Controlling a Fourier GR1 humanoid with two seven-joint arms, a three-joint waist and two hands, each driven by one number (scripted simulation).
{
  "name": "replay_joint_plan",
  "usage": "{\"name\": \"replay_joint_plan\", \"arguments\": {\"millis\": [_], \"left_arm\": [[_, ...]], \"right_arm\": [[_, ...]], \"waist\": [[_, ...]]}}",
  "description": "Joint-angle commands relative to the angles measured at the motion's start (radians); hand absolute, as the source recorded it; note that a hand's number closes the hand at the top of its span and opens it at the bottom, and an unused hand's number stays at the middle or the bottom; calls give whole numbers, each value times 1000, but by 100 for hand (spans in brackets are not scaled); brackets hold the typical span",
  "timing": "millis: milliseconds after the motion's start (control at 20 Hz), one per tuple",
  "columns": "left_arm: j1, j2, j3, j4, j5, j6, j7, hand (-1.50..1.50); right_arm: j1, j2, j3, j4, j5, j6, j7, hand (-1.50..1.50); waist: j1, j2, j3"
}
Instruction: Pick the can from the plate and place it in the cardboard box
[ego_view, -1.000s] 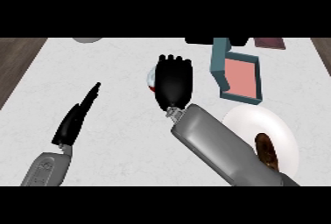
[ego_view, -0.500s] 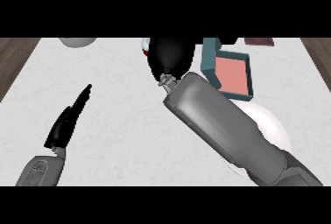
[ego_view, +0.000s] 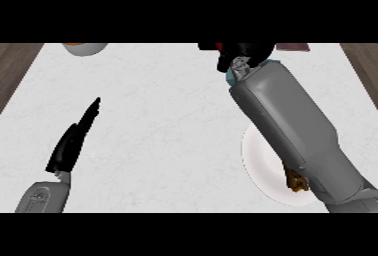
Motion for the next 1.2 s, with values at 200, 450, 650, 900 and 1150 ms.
{"name": "replay_joint_plan", "arguments": {"millis": [200, 450, 650, 900, 1150], "left_arm": [[60, -12, -26, -82, -23, -7, 18, 0], [36, 6, 2, -30, 3, -34, -13, 0], [-12, -20, 9, 33, -9, -10, -30, 0], [24, -10, -9, -44, -7, -37, 21, 0], [-16, -25, -7, -54, -17, -15, 45, 0]], "right_arm": [[66, -79, -105, 118, -9, -8, -90, 150], [112, -68, -269, 208, -193, 23, -136, -150], [139, -64, -282, 282, -247, -23, -347, -150], [178, -23, -344, 242, -272, -332, -495, -150], [196, 2, -465, 226, -420, -476, -689, -150]], "waist": [[12, 2, 0], [15, 7, 1], [11, 9, 0], [24, 9, 2], [20, 9, 2]]}}
